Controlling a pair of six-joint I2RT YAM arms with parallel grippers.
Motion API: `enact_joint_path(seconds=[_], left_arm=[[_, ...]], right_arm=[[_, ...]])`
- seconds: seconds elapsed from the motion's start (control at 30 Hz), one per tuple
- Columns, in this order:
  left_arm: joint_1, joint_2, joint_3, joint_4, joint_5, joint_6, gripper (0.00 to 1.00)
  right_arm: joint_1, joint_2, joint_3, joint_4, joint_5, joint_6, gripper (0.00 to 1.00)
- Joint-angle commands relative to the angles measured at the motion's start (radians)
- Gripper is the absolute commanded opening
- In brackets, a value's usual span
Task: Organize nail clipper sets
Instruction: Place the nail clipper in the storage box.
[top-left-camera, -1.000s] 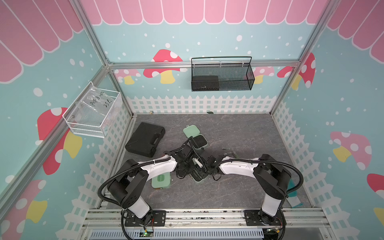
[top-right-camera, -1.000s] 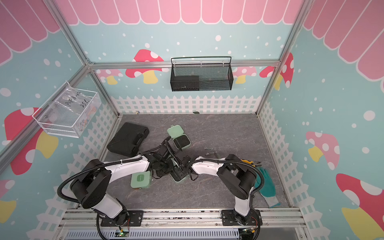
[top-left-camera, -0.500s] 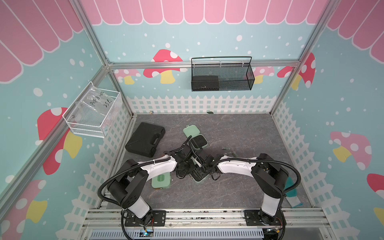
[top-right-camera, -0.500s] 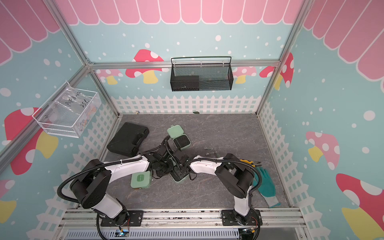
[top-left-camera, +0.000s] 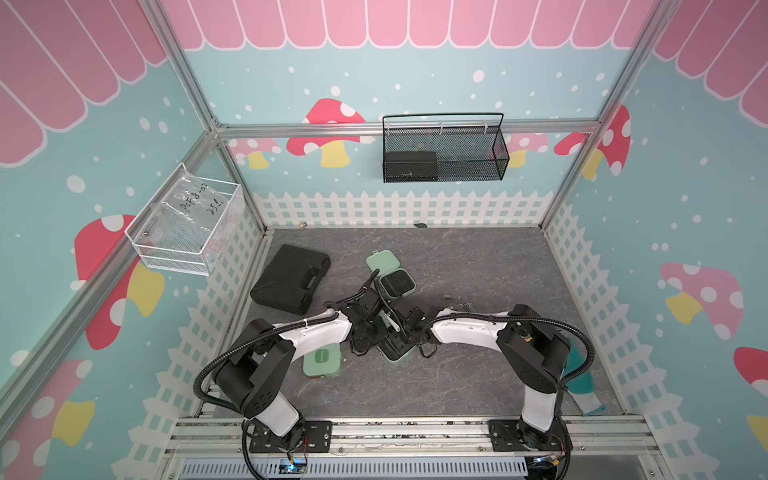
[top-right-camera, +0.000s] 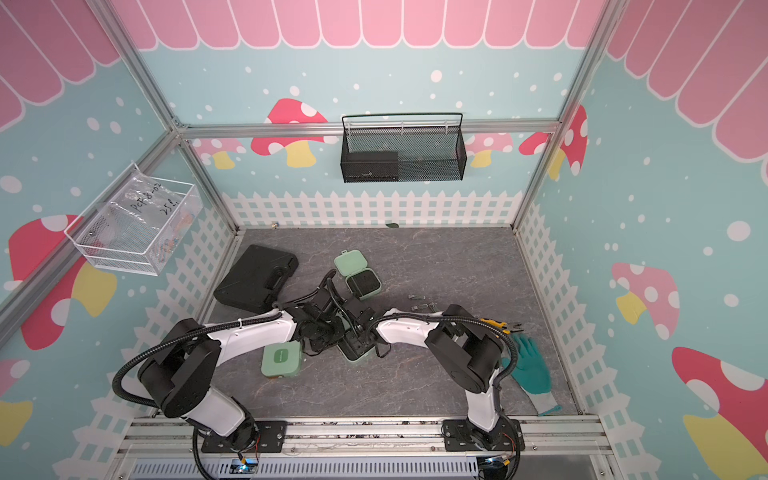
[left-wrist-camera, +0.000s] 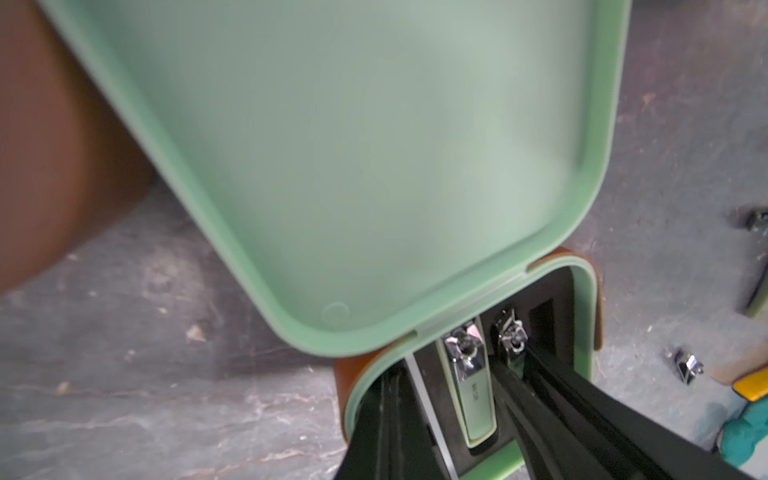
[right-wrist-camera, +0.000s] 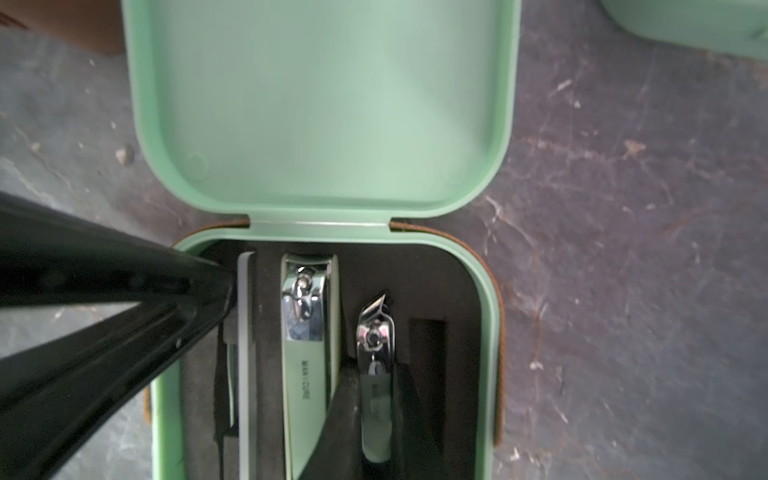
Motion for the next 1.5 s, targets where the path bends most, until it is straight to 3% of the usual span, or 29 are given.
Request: enact_joint_path(seconds=[0.0,0.4,0.8,1.03,1.13,1.3,1.47], left_arm=[[-0.018,0.018,-0.030,-0.031,-0.032,0.002,0.00],[-0.016,0.037,-0.028,-0.014,-0.017,0.003,0.00],[-0.014,0.039,-0.025,-0.006,-0.012,0.008,0.00],[-0.014,0.040,-0.027,0.003,0.001,0.005,0.00],[-0.014,0.035,-0.030,0.005,-0.002,0.005,0.00],[-0.014,0.036,-0.035,0.011,0.002,0.003,0.00],[-0.013,0.037,-0.039,0.016,0.006,0.000,0.00]], right_arm=[[0.005,0.266,-0.129,-0.140,-0.034,0.026,0.11],[0.005,0.041,-0.069,-0.179,-0.033,0.003,0.31],[0.005,-0.161,-0.027,-0.162,-0.084,-0.018,0.35],[0.004,-0.152,-0.020,-0.095,-0.102,-0.005,0.38],[0.003,-0.137,-0.022,-0.063,-0.075,0.014,0.35],[-0.006,-0.137,-0.047,0.049,-0.058,0.042,0.19],[-0.011,-0.118,-0.059,0.098,-0.033,0.049,0.13]])
